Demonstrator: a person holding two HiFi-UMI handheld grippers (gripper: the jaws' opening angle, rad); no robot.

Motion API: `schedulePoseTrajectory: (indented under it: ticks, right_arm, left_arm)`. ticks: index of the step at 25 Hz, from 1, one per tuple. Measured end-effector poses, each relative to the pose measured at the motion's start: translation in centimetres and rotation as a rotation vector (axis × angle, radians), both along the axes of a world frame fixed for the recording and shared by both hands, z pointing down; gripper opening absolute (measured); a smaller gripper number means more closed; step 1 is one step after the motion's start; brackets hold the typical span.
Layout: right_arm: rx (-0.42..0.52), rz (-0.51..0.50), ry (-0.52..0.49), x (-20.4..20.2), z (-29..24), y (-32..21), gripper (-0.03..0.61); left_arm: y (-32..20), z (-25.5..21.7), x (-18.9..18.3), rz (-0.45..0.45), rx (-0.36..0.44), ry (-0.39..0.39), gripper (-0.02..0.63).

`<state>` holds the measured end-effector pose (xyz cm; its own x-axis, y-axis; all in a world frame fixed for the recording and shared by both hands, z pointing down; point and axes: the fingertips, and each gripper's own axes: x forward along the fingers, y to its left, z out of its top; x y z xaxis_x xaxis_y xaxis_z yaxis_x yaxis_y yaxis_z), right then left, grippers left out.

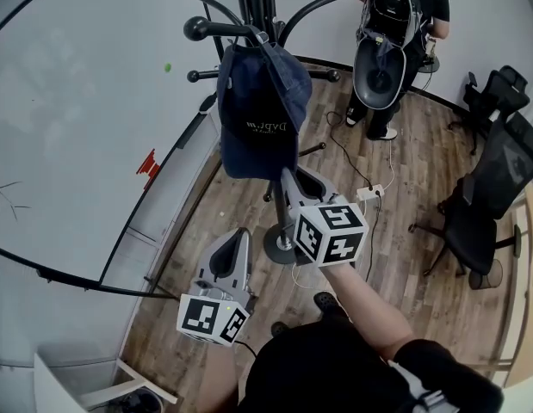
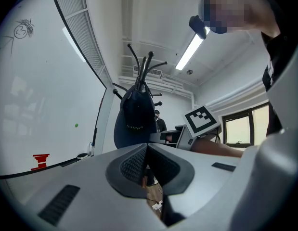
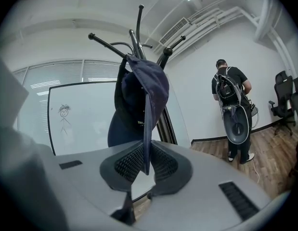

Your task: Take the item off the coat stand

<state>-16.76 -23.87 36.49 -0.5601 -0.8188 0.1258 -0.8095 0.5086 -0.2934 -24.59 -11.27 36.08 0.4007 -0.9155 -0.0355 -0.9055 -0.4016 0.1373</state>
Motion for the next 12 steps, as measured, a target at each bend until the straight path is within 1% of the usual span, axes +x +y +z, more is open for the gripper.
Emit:
schedulePoseTrajectory:
  ticks: [3,12]
  right_arm:
    - [0.004,0.018,-0.014,0.65,-0.2,0.02,0.043]
    - [0.007,0.022,-0.038,1.19,-0.77,0.74,0.043]
  left_arm:
    - [0.0,-0.07,0.1,-0.001,0.0,0.003,0.015]
    - [0.65,0.08,0.53,0.011,0.0,0.005,0.015]
